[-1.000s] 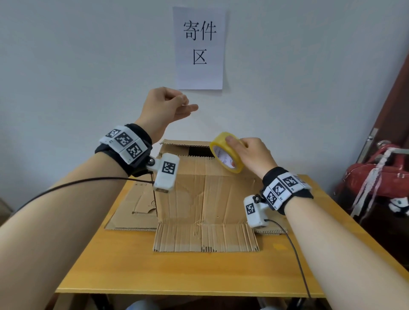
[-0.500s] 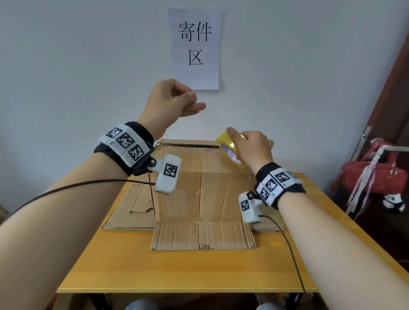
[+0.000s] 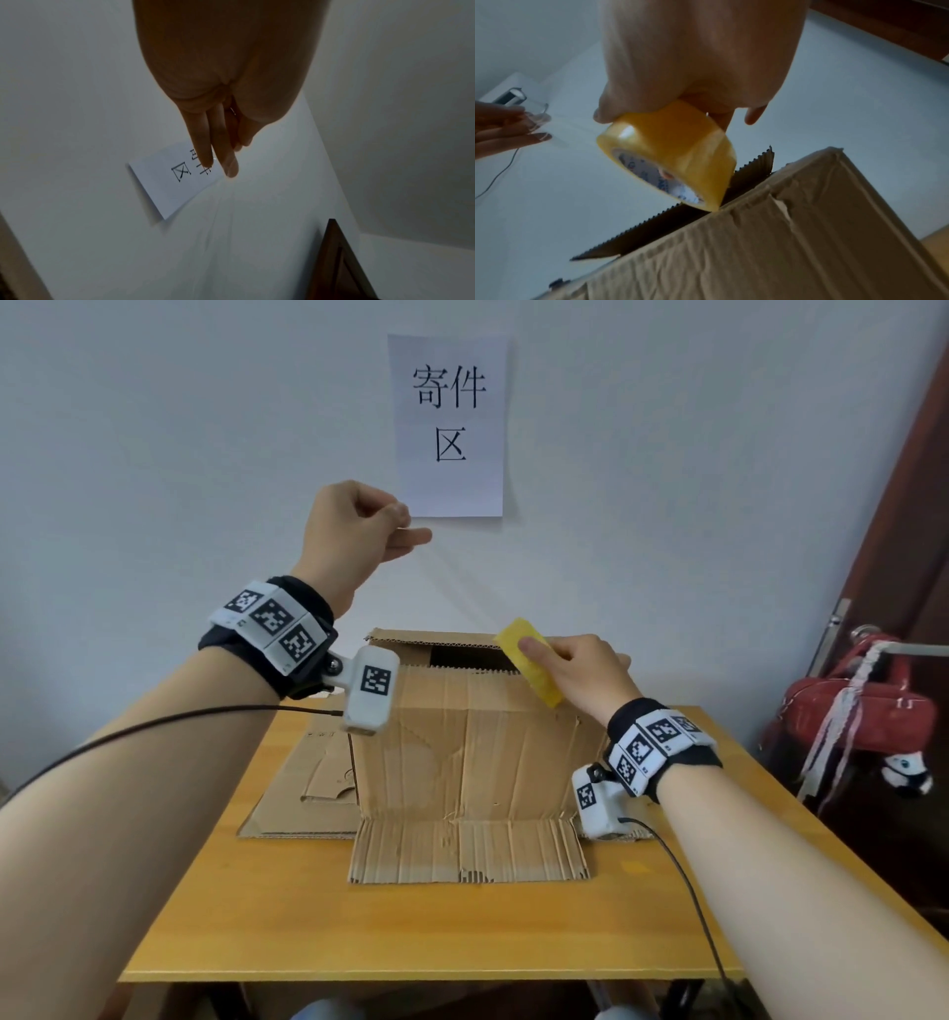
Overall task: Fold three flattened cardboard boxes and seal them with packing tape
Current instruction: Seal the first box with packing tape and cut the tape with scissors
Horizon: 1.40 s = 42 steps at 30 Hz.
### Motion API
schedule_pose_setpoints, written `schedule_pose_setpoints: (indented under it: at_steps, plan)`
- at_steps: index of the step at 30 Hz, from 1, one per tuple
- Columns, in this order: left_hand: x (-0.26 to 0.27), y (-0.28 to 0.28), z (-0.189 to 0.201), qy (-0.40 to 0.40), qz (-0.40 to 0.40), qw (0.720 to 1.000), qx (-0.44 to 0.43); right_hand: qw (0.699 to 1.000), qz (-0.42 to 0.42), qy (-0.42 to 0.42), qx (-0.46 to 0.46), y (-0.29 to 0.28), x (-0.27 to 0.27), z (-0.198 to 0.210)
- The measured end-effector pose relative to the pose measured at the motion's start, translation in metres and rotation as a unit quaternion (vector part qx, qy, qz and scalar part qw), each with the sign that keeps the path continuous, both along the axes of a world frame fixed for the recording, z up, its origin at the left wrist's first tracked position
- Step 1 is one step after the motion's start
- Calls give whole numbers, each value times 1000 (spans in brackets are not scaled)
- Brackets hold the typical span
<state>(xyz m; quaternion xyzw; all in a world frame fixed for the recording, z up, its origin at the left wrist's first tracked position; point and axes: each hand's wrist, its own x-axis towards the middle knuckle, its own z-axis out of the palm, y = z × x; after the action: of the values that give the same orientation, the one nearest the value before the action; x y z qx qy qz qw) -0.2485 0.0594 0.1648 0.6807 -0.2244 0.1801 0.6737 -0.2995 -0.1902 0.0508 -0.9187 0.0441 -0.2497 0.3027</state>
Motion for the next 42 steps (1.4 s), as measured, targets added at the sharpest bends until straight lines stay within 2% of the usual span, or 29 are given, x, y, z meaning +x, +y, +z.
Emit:
schedule_pose_setpoints:
  at_steps: [3,6,8,12,16,20,25,33,37,42]
  plan:
    - [0,2,0,2,5,1000,-6,1000,6,-14,-6,0,-2,-2]
    - [-4,5,4,0,-8,1000,-27,996,-50,-65,19,2,-2,7]
    - [-9,6,9,-10,-16,1000,-25,992,-92,-81,4,3,-1,15]
    - [-22,4,16,-36,-32,999,-11,982,-144,-49,-110,8,0,26]
    - [-32,8,28,-55,-55,996,-40,980,-168,-1,-111,10,-6,28]
    - [-28,13,31,-50,-31,998,-40,990,-115,-23,-80,6,-11,23]
    - [-3,20,22,13,9,998,-60,998,-39,-50,-9,-1,-14,4]
    - [11,29,15,58,20,992,-107,995,54,43,-69,-14,-9,-15]
    - [16,34,11,46,52,993,-99,999,49,-1,-9,-10,-13,-9]
    - [26,37,-3,48,74,991,-98,989,32,-4,-146,-1,-16,-3]
